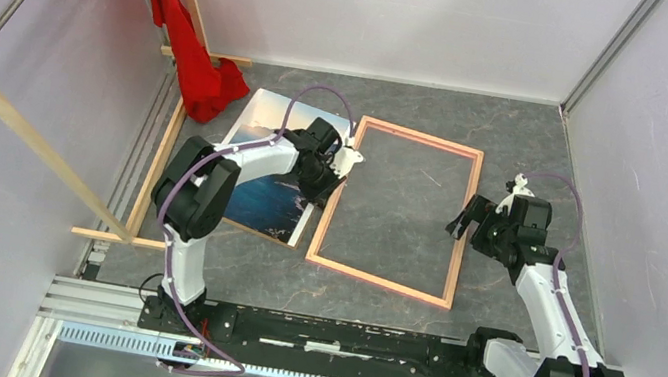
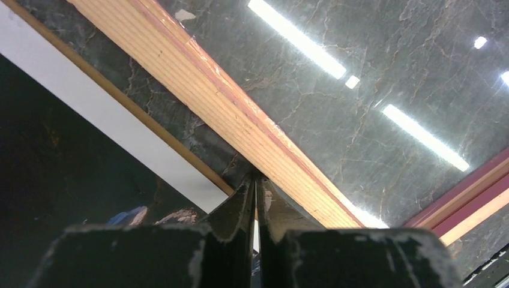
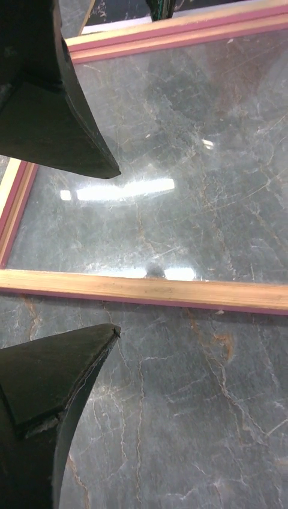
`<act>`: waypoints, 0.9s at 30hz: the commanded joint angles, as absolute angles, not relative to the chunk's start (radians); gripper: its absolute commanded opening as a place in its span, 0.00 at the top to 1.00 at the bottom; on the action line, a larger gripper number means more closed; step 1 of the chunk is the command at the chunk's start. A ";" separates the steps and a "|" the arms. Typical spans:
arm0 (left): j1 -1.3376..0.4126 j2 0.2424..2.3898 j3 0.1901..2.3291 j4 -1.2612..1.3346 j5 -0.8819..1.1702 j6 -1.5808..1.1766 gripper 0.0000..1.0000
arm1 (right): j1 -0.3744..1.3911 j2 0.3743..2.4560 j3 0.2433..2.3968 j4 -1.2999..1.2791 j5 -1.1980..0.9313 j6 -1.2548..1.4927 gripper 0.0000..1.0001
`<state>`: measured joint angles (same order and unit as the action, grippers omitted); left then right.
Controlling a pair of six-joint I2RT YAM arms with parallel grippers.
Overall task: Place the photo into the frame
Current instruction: Place the photo frame item in the photo frame.
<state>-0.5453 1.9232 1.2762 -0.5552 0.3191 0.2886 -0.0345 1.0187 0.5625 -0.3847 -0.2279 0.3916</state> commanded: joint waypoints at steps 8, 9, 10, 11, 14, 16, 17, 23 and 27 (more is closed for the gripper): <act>-0.627 2.000 1.392 -0.557 0.362 0.275 0.91 | -0.042 0.996 0.644 -0.381 -0.246 0.394 0.02; -0.632 2.006 1.405 -0.557 0.362 0.274 0.91 | -0.041 0.993 0.644 -0.382 -0.246 0.395 0.02; -0.636 2.012 1.417 -0.557 0.360 0.272 0.91 | -0.041 0.990 0.645 -0.381 -0.247 0.396 0.02; -0.638 2.020 1.430 -0.558 0.358 0.269 0.91 | -0.042 0.986 0.646 -0.382 -0.245 0.396 0.02; -0.637 2.037 1.471 -0.553 0.315 0.265 0.92 | -0.042 0.974 0.653 -0.382 -0.245 0.397 0.02; -0.633 2.043 1.497 -0.536 0.256 0.255 0.92 | -0.042 0.967 0.661 -0.383 -0.245 0.400 0.02; -0.627 2.047 1.515 -0.530 0.230 0.248 0.92 | -0.041 0.962 0.663 -0.382 -0.253 0.403 0.02; -0.532 2.032 1.645 -0.595 0.157 0.231 0.88 | 0.032 0.950 0.667 -0.302 -0.264 0.458 0.02; -0.397 1.951 1.662 -0.638 0.130 0.251 0.54 | 0.186 1.019 0.719 -0.230 -0.213 0.514 0.02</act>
<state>-0.5266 2.0571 1.6192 -0.5823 0.1890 0.2661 0.0650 0.9733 0.6353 -0.3466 -0.2478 0.4500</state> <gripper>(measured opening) 0.283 0.979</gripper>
